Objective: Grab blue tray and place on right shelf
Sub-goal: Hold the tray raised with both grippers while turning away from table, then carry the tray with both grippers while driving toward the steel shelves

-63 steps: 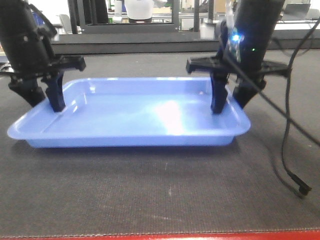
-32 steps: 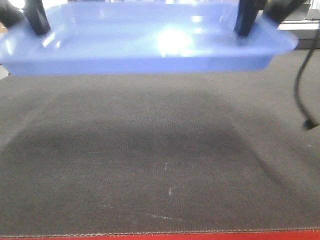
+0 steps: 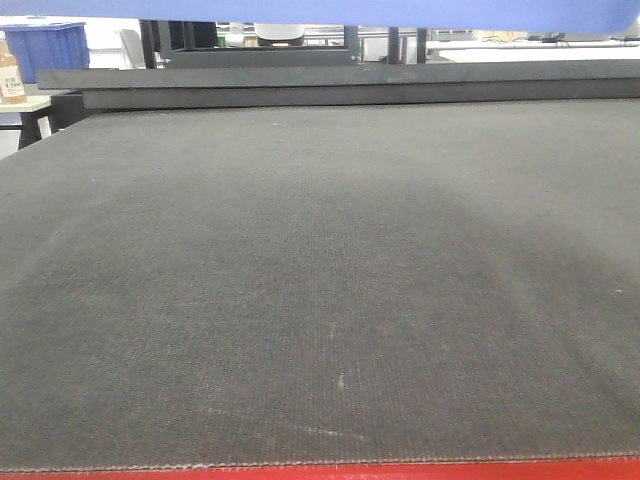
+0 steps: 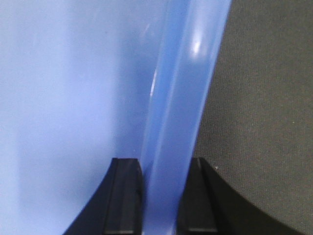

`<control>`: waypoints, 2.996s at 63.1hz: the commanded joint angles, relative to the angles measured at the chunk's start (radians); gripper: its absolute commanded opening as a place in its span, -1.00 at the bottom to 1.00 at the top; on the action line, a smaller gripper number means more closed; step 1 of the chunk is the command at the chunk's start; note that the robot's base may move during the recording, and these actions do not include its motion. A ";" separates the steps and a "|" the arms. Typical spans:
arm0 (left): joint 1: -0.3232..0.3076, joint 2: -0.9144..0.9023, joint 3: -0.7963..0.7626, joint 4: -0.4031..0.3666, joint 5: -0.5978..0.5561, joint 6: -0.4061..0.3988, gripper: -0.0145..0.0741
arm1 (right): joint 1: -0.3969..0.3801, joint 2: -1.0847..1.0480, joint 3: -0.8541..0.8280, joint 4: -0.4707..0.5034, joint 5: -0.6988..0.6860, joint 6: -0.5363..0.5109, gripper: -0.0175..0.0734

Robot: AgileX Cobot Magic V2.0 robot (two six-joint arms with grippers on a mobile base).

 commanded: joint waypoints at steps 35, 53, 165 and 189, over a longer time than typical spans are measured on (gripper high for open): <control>-0.007 -0.042 -0.029 0.069 0.097 0.012 -0.78 | -0.006 -0.044 -0.030 -0.086 0.005 -0.029 -0.49; -0.007 -0.042 -0.029 0.069 0.095 0.012 -0.78 | -0.006 -0.043 -0.030 -0.086 0.005 -0.029 -0.49; -0.007 -0.042 -0.029 -0.014 0.095 0.012 -0.78 | -0.007 -0.038 -0.030 -0.086 0.004 -0.029 -0.49; -0.007 -0.042 -0.029 -0.024 0.095 0.012 -0.78 | -0.007 -0.038 -0.030 -0.086 0.004 -0.029 -0.49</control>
